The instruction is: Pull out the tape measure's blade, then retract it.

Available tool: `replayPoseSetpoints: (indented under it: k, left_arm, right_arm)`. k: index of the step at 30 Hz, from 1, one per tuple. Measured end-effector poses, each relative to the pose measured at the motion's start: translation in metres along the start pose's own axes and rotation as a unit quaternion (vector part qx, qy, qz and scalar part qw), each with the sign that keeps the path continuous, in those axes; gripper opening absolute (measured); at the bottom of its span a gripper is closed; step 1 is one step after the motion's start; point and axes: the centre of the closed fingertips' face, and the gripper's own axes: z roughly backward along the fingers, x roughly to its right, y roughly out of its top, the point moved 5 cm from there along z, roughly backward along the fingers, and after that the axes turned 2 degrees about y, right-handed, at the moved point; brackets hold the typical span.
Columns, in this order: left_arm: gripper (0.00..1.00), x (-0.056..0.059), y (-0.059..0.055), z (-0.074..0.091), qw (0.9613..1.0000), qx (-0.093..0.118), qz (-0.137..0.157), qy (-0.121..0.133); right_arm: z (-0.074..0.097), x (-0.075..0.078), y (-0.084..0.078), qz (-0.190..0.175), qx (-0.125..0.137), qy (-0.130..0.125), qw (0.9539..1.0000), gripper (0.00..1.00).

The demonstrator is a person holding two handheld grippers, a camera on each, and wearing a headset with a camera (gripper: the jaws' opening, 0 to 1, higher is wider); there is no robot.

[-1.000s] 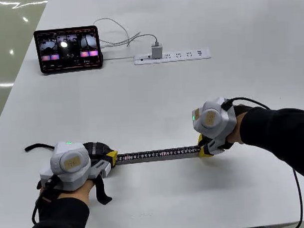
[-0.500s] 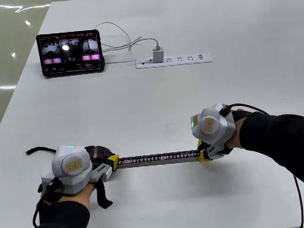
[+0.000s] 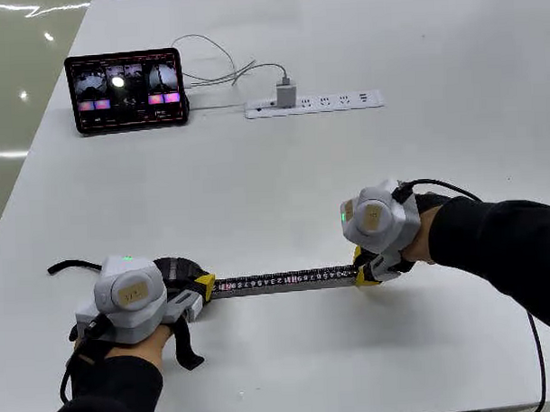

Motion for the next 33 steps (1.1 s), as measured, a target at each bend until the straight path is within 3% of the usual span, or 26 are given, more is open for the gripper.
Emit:
replayPoseSetpoints:
  k: [17, 33]
  left_arm:
    - [0.58, -0.001, 0.000, 0.000, 1.0000, -0.001, 0.001, 0.000]
    - [0.58, -0.001, 0.000, -0.001, 1.0000, -0.003, 0.002, -0.001]
  right_arm:
    - [-0.003, 0.000, 0.007, -0.012, 0.004, 0.001, 0.9999, 0.09]
    - [-0.005, 0.001, 0.014, -0.001, -0.002, 0.003, 1.0000, 0.09]
